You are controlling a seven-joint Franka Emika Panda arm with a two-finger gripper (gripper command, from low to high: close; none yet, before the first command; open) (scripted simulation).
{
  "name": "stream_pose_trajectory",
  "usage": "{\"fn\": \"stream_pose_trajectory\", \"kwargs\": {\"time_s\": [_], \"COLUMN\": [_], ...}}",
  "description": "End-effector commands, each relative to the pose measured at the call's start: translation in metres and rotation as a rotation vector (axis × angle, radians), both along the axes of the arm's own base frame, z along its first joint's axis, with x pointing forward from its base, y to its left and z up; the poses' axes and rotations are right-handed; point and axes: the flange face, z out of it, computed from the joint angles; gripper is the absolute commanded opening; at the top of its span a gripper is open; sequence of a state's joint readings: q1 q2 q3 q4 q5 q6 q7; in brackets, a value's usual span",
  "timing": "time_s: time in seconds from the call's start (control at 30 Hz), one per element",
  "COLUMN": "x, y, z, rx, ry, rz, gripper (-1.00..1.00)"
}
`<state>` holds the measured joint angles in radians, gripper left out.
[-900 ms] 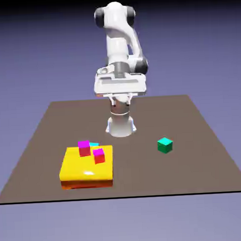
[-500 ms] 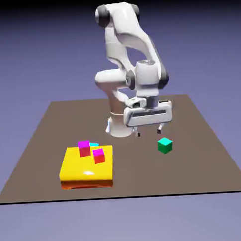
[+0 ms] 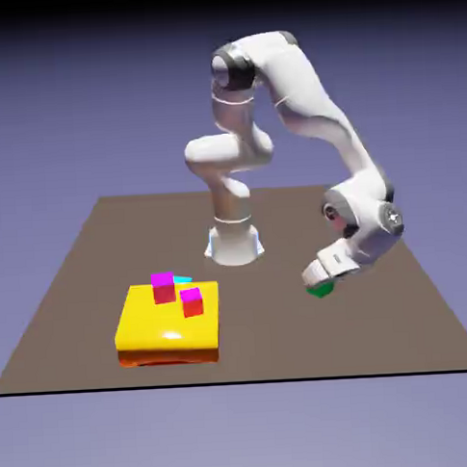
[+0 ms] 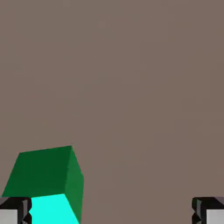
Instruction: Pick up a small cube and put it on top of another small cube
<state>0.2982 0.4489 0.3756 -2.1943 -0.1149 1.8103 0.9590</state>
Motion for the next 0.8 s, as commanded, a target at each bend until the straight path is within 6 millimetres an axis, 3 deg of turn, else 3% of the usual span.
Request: {"fn": "stream_pose_trajectory", "kwargs": {"time_s": [0.0,0.1,0.17,0.3,0.33,0.37,0.47,0.5,0.77], "x": [-0.009,-0.037,-0.037,-0.07,-0.07,-0.07,-0.042,-0.034,0.026], "y": [0.007,0.027,0.028,0.0,0.0,0.0,0.023,0.022,-0.113], "z": [-0.008,-0.03,-0.031,-0.078,-0.078,-0.078,-0.039,-0.031,-0.028], "rx": [-0.027,-0.111,-0.114,-0.114,-0.114,-0.114,-0.114,-0.118,-0.191], "ry": [0.046,0.179,0.182,0.183,0.183,0.183,0.182,0.183,0.193], "rz": [0.021,0.088,0.09,0.088,0.088,0.088,0.089,0.069,-0.368], "gripper": [0.0,0.0,0.0,0.0,-1.0,-1.0,-1.0,-1.0,-1.0]}}
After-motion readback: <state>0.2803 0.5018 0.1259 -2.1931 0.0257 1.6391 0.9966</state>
